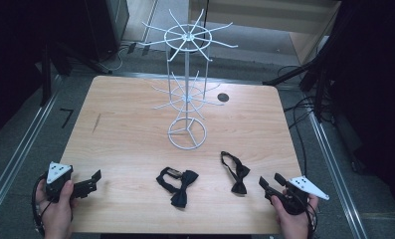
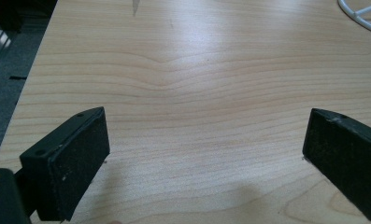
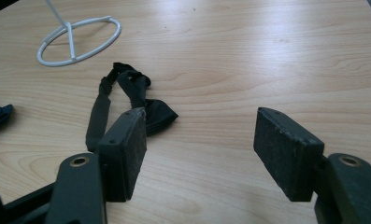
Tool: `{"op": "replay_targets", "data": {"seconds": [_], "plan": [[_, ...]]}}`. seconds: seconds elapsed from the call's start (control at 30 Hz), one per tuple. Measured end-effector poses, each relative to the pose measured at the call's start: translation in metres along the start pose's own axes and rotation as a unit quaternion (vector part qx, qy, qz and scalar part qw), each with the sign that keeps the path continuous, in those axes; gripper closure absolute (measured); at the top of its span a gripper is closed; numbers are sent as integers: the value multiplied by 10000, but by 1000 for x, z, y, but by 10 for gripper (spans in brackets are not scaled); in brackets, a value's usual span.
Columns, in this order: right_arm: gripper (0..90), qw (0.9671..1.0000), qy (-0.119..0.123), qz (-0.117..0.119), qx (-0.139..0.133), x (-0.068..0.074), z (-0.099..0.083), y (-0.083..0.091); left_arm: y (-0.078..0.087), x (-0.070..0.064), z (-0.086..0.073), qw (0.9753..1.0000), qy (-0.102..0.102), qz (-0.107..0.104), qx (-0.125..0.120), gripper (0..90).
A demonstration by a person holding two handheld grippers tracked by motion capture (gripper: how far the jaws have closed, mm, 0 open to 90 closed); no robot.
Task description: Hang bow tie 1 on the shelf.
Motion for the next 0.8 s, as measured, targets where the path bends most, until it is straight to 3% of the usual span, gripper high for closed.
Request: {"op": "replay_targets", "data": {"seconds": [0.3,0.6,0.8], "plan": [[360,9998,123,161,-19,18,3,1,0,-1,0,10000,32,-42,0,10],[367,9995,100,304,-64,33,8,2,-1,-2,0,10000,16,-35,-21,10],[365,9981,344,485,-148,50,16,3,0,-2,0,10000,7,-36,-22,10]]}}
Point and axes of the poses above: each handheld gripper's, and its own axes: y roughly backward along the jaws, z roughly out of its top, x roughly to its left, the point moved 1 cm from there along -y, roughly forward along the jaws, and after that the axes turned 14 degrees about -z, right-handed, at the moved point
